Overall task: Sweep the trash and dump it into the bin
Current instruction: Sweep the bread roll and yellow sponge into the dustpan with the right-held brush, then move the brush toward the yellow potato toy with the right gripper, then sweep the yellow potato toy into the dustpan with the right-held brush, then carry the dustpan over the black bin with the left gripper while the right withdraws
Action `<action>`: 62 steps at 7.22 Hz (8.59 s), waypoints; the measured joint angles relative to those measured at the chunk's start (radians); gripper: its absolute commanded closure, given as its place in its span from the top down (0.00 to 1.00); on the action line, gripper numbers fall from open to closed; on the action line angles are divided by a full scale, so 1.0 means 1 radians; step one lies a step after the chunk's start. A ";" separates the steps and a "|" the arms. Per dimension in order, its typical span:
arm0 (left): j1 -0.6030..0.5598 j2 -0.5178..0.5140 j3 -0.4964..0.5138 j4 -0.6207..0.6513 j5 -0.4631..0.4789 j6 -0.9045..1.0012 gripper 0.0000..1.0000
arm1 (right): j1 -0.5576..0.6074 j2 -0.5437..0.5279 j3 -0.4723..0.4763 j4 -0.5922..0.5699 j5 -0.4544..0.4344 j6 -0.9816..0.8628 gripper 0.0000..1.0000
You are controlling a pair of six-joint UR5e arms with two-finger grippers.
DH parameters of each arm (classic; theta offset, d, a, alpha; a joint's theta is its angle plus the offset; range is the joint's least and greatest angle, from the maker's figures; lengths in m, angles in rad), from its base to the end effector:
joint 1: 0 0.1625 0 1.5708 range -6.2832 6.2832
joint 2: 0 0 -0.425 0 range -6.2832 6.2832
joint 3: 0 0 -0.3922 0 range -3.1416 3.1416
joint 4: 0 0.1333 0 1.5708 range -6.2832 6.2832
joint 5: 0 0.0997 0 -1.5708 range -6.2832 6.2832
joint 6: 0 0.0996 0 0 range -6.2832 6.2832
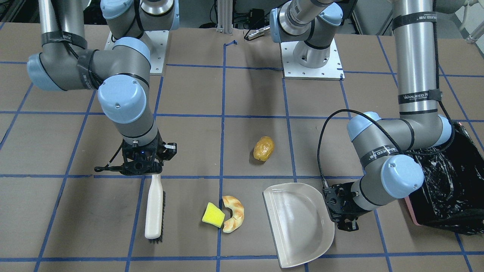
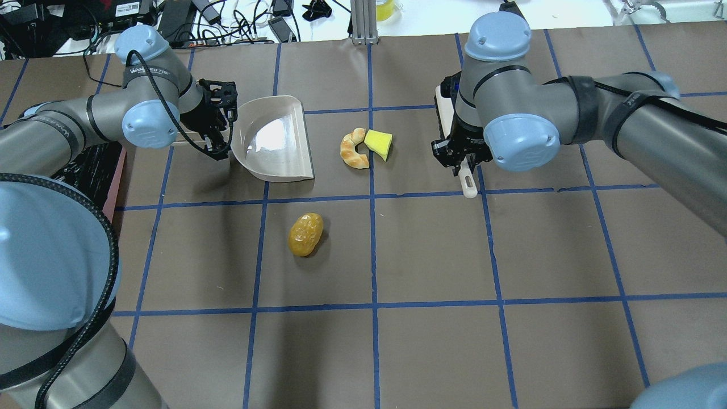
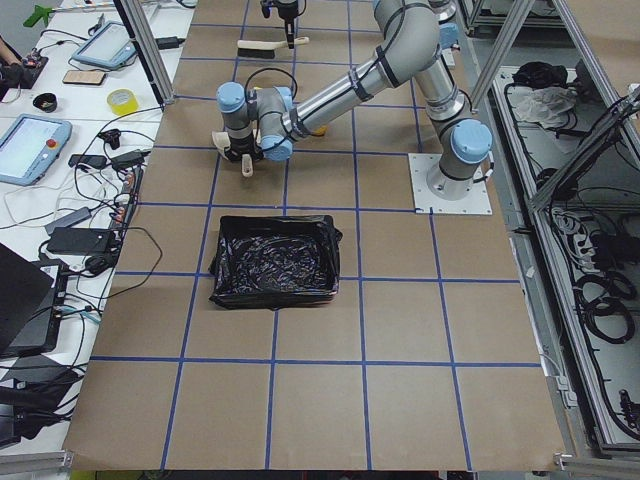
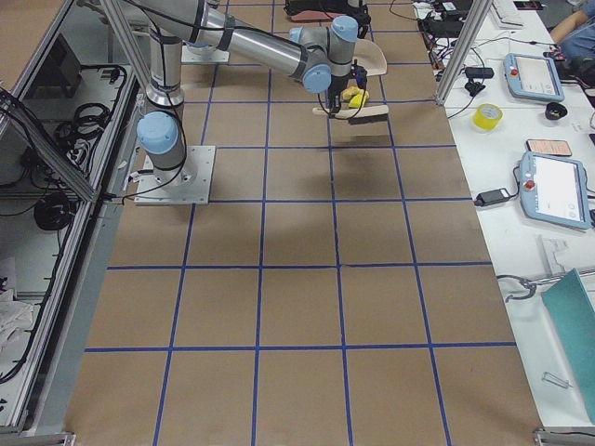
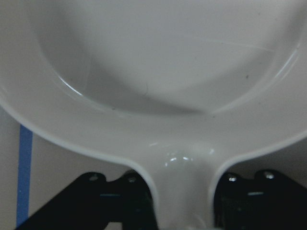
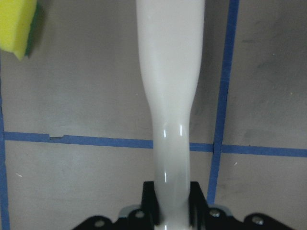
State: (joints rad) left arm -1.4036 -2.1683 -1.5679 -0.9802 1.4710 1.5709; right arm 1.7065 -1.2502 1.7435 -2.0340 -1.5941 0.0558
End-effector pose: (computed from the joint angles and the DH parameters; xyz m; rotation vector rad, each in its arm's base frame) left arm -0.0308 -0.6779 0.1947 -1.9832 -2.3462 0.1132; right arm 0.2077 -0.5530 0.2776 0.1250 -3.1127 -0.0432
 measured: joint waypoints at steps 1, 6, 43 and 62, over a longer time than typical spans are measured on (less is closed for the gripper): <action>0.000 0.000 0.000 0.000 0.000 0.001 0.00 | 0.034 0.010 -0.002 -0.001 0.001 0.032 0.00; 0.001 0.001 -0.001 -0.002 0.000 0.007 0.00 | 0.169 0.144 -0.091 -0.003 0.026 0.211 0.00; 0.124 0.344 -0.466 0.033 0.063 0.277 0.00 | 0.603 0.214 -0.213 -0.032 0.233 1.012 0.00; 0.676 0.369 -0.025 -0.504 -0.291 0.299 0.00 | -0.335 -0.082 0.036 0.123 -0.084 -0.218 0.00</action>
State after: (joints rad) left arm -0.7278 -1.7997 -1.5927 -1.4838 1.1800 1.8695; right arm 1.3715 -1.3319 1.7790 -1.9110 -1.6778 -0.1619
